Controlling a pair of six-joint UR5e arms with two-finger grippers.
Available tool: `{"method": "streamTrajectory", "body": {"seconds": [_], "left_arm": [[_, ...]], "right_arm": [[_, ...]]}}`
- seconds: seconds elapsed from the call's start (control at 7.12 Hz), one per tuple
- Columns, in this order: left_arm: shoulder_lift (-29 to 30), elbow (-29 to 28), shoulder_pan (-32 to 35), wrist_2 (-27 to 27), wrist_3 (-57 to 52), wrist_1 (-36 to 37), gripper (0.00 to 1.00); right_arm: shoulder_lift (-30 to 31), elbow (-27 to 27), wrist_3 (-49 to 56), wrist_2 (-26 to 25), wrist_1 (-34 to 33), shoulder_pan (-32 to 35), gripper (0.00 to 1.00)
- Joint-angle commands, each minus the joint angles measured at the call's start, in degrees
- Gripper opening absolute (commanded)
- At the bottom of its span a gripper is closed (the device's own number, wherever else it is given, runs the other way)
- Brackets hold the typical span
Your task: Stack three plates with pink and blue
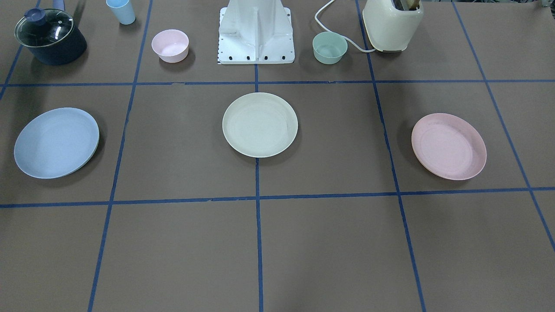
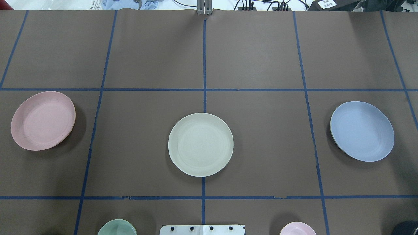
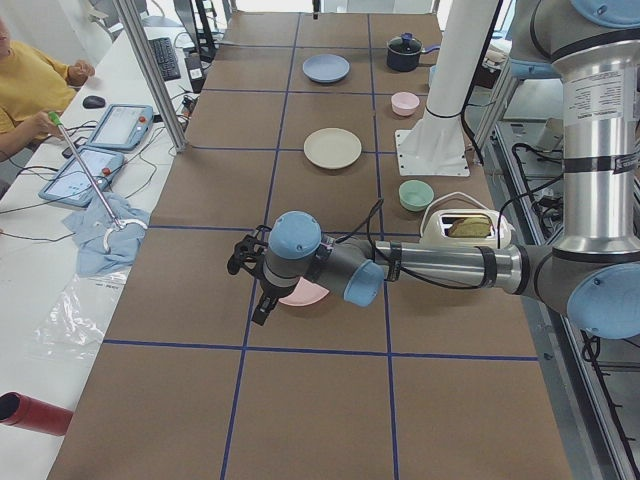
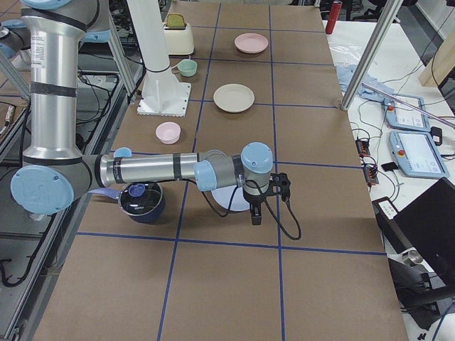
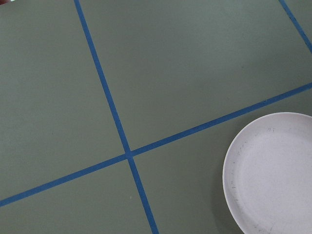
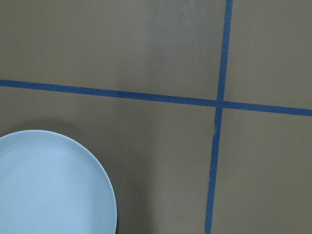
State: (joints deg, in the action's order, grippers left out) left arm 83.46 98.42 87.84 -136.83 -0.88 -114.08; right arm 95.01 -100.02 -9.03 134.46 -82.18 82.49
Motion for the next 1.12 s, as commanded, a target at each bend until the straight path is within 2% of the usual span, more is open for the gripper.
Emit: {"method": "streamTrajectory", "body": {"seconds": [0.0, 0.98], "left_arm": [[0.0, 1.1, 0.0, 0.0, 0.3, 0.0, 1.00], [-0.8, -0.3, -0.4, -0.1, 0.7, -0.4, 1.00]], "right_arm": [[-0.1, 0.0, -0.1, 0.0, 0.0, -0.1, 1.00], [-1.1, -0.1, -0.1, 0.2, 0.1, -0.1, 1.00]]}}
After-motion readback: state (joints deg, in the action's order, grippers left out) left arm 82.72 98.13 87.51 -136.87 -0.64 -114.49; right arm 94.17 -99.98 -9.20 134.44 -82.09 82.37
